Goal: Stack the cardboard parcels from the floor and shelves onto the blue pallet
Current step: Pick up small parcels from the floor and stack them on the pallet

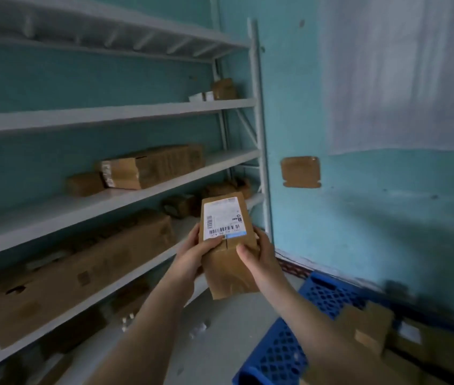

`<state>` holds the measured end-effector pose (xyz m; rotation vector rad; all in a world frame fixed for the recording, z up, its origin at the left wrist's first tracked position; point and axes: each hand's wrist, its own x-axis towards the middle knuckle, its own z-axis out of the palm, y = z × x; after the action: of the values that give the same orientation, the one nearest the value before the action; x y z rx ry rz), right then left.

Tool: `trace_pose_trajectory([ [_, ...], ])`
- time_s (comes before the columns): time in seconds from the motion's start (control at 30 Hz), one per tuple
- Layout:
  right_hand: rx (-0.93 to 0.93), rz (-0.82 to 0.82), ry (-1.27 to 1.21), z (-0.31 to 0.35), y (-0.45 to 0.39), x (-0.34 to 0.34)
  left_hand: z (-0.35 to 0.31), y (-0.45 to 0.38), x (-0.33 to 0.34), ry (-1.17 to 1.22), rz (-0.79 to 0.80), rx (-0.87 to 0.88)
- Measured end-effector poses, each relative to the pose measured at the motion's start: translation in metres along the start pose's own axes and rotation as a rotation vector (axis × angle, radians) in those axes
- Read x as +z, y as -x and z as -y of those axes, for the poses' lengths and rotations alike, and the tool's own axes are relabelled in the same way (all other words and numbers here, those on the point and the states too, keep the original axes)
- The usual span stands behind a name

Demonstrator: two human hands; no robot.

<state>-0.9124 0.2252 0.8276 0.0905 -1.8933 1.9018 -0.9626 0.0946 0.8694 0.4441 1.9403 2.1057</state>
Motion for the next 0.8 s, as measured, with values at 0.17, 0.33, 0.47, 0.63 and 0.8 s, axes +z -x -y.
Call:
trace_pose_trajectory([
  [0.17,0.105,-0.174,0.014,-0.019,-0.006,-0.059,0.027,-0.044,0.059,-0.031,0.183,-0.004],
  [0.33,0.129,-0.331,0.063,-0.044,-0.011,-0.103,0.055,-0.088,0.104,-0.071,0.339,-0.064],
  [0.47,0.165,-0.431,0.174,-0.061,-0.021,-0.12,0.08,-0.129,0.122,-0.066,0.447,-0.122],
  [0.63,0.254,-0.538,0.245,-0.075,-0.044,-0.13,0.097,-0.178,0.138,-0.082,0.578,-0.152],
  [0.8,0.366,-0.602,0.327,-0.096,-0.065,-0.144,0.127,-0.231,0.155,-0.111,0.71,-0.172],
])
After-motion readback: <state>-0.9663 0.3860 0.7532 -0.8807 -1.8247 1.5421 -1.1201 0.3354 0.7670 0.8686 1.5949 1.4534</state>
